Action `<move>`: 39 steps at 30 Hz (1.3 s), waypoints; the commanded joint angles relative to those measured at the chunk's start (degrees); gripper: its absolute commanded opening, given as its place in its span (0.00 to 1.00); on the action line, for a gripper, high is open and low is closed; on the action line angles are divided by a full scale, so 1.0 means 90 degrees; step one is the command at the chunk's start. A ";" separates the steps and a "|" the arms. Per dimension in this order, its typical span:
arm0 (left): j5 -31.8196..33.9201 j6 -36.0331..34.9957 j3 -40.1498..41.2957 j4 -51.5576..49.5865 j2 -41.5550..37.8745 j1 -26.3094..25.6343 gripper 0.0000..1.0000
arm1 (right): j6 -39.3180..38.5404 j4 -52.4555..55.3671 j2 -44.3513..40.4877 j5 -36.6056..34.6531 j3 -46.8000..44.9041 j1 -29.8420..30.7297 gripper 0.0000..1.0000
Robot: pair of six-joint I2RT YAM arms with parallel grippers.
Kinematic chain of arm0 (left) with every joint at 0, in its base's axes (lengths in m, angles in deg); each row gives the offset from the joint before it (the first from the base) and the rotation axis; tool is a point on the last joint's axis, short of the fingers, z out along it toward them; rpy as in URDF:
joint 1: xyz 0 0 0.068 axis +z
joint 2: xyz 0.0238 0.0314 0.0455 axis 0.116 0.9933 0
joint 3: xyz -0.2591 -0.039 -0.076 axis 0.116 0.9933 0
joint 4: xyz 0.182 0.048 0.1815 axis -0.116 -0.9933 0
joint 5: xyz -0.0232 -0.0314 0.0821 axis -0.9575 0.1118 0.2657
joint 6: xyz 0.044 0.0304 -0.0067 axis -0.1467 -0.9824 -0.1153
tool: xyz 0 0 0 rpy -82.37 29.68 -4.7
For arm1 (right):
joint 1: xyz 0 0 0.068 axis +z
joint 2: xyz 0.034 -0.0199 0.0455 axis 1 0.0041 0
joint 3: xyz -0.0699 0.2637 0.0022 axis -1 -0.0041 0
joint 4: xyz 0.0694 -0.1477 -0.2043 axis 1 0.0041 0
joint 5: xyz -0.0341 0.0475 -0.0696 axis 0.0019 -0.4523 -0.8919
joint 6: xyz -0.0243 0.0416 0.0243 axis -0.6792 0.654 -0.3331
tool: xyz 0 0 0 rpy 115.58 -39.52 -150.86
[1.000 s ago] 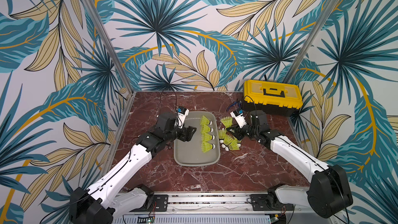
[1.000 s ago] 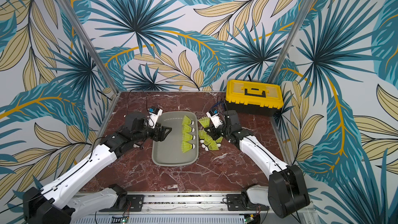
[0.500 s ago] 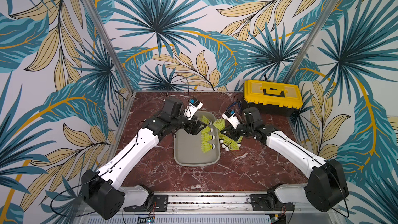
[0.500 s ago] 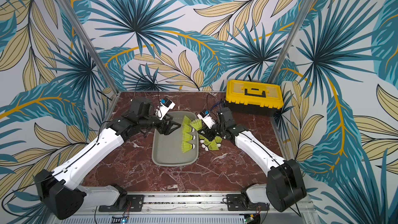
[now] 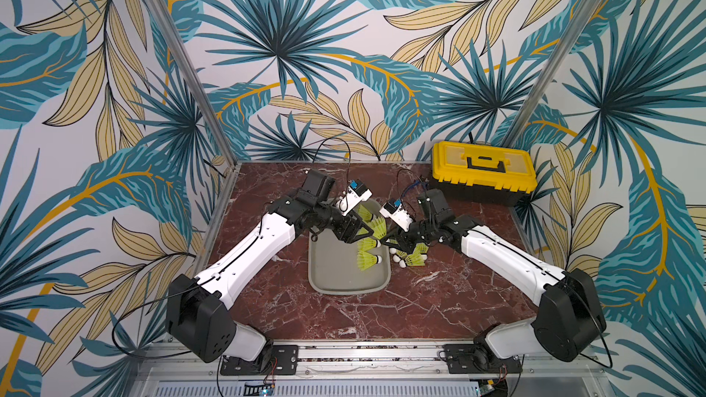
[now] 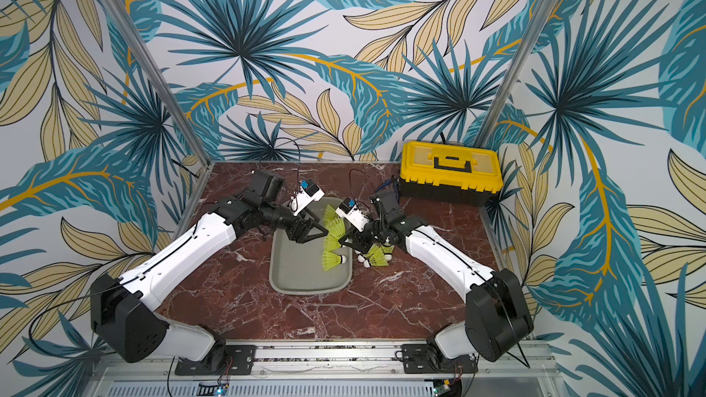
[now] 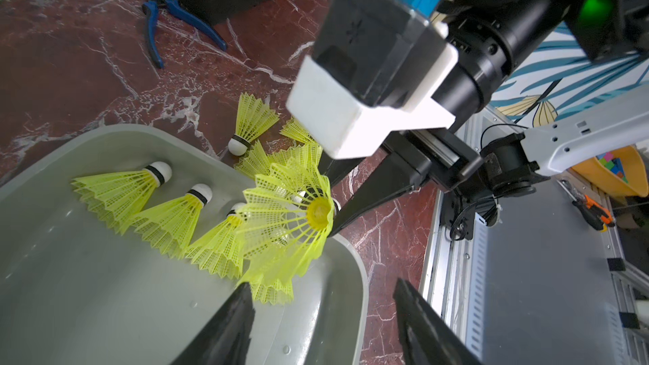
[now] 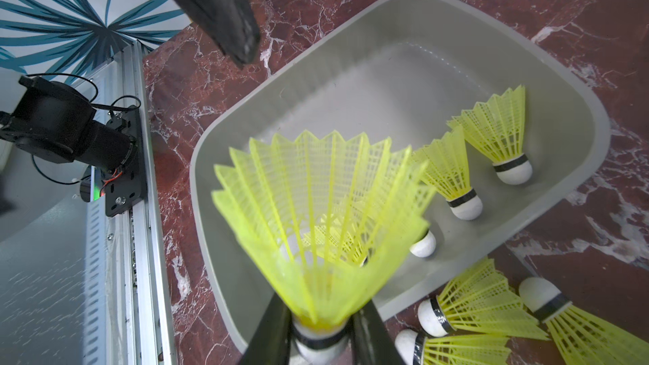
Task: Put the shuttlecocks into the storage box
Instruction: Place the shuttlecock in the storage box.
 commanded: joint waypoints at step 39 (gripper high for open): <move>0.1085 0.3499 0.1548 0.3182 -0.0827 -0.0105 0.00 | 0.0755 -0.2182 -0.0774 -0.2884 -0.1133 0.0228 0.57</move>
